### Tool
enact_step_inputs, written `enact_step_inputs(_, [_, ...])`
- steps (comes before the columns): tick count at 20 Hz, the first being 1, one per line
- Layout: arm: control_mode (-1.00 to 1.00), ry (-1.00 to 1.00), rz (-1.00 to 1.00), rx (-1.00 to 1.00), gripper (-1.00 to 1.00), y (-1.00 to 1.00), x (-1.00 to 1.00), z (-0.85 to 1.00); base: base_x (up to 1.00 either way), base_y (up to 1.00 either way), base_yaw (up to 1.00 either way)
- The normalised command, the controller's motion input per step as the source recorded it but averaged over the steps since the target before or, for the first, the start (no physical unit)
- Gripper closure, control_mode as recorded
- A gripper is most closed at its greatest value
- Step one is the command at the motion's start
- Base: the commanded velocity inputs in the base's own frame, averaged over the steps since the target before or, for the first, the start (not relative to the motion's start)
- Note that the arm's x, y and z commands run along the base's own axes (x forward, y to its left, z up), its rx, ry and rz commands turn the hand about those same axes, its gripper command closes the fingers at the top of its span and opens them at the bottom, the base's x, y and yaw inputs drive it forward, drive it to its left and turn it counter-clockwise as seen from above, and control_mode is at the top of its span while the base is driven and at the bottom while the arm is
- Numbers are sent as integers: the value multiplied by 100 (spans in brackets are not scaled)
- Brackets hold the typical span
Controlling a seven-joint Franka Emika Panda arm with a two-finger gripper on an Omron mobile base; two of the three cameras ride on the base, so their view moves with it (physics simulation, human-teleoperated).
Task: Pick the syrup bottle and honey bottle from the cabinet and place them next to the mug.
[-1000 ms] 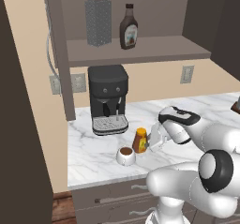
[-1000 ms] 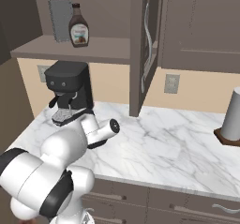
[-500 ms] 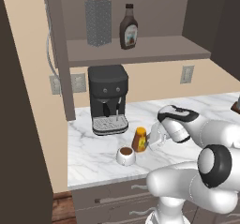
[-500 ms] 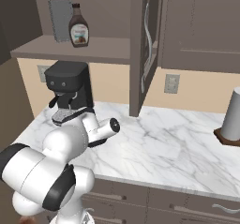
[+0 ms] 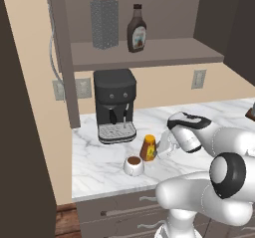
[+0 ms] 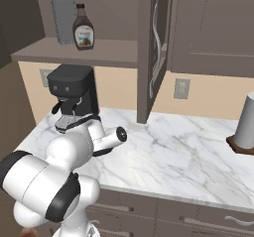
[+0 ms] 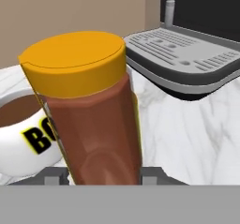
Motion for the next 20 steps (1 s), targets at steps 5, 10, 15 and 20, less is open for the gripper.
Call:
enact_step_inputs(5, [-100, 0, -4, 0, 100, -3, 0, -19, 0, 0, 0])
enact_step_inputs(10, [-100, 0, 0, 0, 100, 0, 0, 0, 0, 0, 0])
enact_step_inputs(15, [-100, 0, 0, 0, -100, 0, 0, 0, 0, 0, 0])
enact_step_inputs(20, [-100, 0, 0, 0, -100, 0, 0, 0, 0, 0, 0])
